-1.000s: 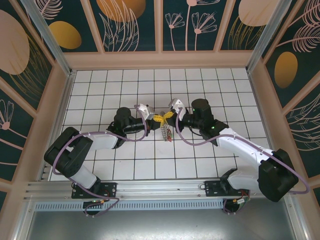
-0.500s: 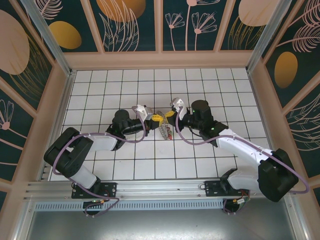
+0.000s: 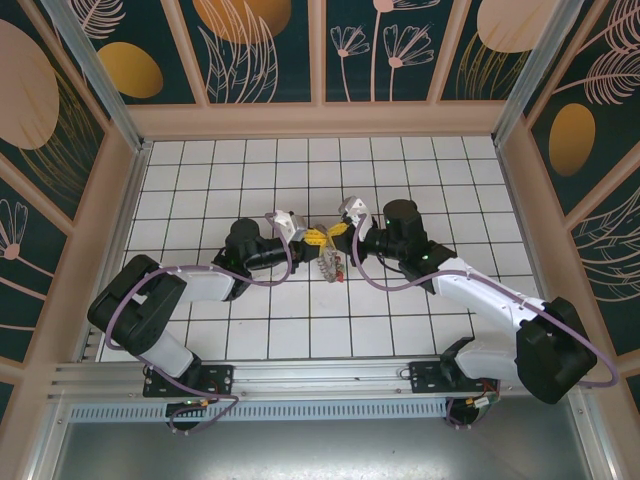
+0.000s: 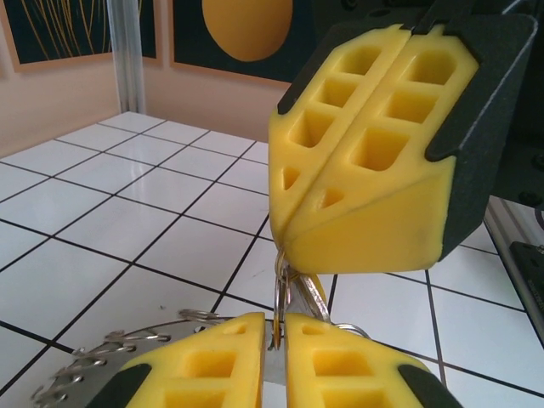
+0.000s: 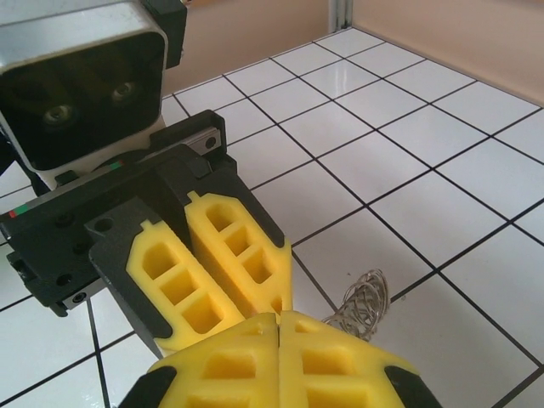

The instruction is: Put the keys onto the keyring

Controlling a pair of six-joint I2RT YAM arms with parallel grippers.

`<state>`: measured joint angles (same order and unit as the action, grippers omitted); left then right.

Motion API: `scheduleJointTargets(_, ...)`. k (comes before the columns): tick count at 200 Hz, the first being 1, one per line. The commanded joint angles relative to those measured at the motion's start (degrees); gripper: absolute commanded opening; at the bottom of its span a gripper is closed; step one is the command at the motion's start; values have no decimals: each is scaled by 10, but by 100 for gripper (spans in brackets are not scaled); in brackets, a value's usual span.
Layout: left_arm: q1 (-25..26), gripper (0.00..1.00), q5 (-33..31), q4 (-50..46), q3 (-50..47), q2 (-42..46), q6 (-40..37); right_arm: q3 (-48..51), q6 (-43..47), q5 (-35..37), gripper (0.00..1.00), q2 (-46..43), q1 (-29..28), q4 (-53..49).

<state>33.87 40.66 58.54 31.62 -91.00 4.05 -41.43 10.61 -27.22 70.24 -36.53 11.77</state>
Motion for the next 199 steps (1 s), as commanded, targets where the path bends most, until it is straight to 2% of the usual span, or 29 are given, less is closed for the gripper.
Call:
scheduleJointTargets(1, 1, 15, 18, -15, 18, 8, -14, -22, 14, -24, 0, -15, 1, 30)
scheduleJointTargets(47, 1, 18, 27, -39, 29, 10, -24, -28, 19, -32, 0, -10, 0, 20)
scheduleJointTargets(114, 1, 17, 27, -61, 35, 17, -38, -41, 28, -47, 0, 2, -2, -2)
scheduleJointTargets(141, 1, 13, 28, -63, 36, 18, -41, -44, 29, -49, 0, 4, -3, -10)
scheduleJointTargets(170, 1, 0, 24, -60, 33, 20, -41, -44, 31, -44, 0, 3, -3, -15)
scheduleJointTargets(199, 1, 0, 17, -49, 26, 26, -41, -32, 26, -8, 0, -5, -1, -16)
